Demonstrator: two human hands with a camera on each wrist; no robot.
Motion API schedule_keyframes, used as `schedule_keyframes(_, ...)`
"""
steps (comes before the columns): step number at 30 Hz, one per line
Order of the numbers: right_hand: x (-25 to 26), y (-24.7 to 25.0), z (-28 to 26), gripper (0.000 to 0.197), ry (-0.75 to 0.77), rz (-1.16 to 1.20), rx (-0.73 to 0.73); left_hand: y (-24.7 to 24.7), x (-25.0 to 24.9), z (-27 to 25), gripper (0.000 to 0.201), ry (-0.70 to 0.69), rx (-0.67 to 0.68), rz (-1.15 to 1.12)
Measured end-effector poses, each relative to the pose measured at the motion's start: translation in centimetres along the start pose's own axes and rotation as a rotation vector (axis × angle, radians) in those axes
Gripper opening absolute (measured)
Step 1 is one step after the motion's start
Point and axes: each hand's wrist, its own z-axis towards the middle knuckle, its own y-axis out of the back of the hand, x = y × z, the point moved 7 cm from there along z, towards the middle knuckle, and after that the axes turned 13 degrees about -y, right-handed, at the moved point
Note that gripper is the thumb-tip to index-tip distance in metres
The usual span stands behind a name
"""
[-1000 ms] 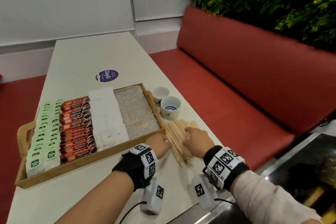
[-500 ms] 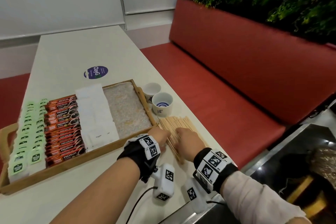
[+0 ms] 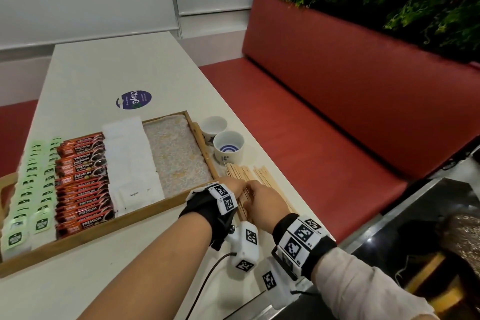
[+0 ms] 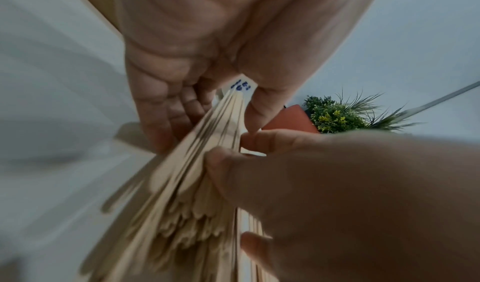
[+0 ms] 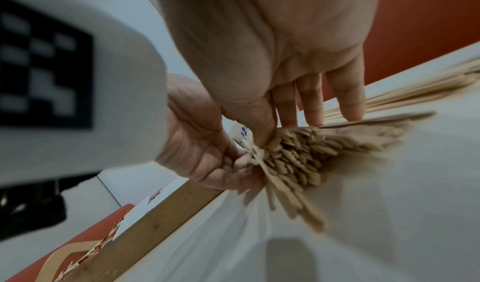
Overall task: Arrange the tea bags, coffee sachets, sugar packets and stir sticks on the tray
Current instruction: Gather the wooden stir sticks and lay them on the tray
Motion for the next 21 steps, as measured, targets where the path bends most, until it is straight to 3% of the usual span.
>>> schedule_keyframes(13,-1.1,0.9,1.4,0.031,-0.116,0.215,0.038,0.4,-0.1,0.3,0.037,-0.063,-0.034,0.232)
schedule_keyframes(15,-1.3,0.7,1.6,0.031,-0.129,0.239,0.036,0.4,-0.2,0.2,0.03,-0.069,-0.014,0.278)
schedule_keyframes(17,-1.5,0.5,1.7,0.03,-0.136,0.267,0.031,0.5,-0.4,-0.2,0.009,-0.079,0.011,0.331)
schedule_keyframes(19,-1.7,0.4,1.7,0.029,-0.146,0.294,0.032,0.5,-0.6,-0.3,0.033,-0.091,0.011,0.406)
schedule_keyframes(21,-1.9,0.2,1.7,0.029,-0.158,0.318,0.038,0.5,-0.6,-0.5,0.04,-0.092,0.017,0.443)
